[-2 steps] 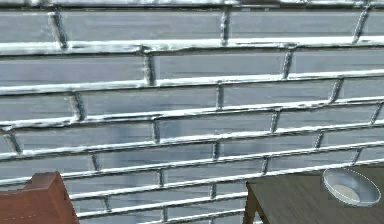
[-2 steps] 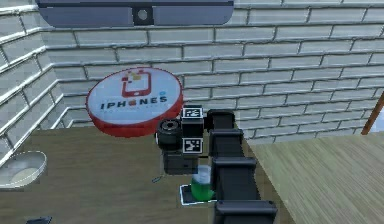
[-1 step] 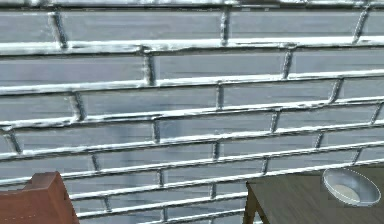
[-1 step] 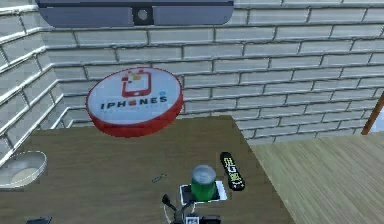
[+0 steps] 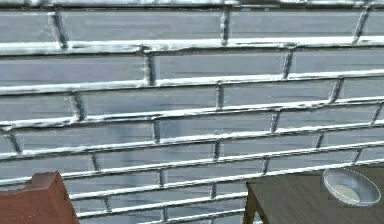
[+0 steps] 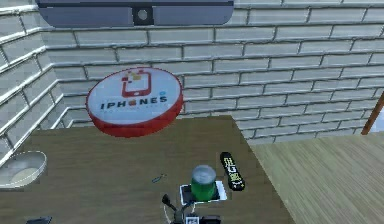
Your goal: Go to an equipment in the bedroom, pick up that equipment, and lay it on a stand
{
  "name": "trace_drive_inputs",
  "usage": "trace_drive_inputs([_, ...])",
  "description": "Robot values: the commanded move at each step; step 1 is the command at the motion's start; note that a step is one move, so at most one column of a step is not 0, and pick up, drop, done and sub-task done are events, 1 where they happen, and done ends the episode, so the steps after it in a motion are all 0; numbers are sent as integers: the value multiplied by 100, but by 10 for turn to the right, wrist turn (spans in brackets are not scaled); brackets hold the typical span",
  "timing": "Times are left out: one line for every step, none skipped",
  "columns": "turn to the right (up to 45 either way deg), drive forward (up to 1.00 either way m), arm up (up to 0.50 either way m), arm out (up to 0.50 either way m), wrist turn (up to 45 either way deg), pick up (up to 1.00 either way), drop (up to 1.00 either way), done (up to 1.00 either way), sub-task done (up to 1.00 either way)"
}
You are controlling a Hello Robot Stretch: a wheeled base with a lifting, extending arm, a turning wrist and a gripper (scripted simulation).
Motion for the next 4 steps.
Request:
trace_drive_inputs([0, 0, 10, 0, 0, 0, 0, 0, 0])
trace_drive_inputs([0, 0, 24, 0, 0, 0, 0, 0, 0])
trace_drive_inputs([0, 0, 0, 0, -450, 0, 0, 0, 0])
trace_drive_inputs([0, 0, 0, 0, -450, 0, 0, 0, 0])
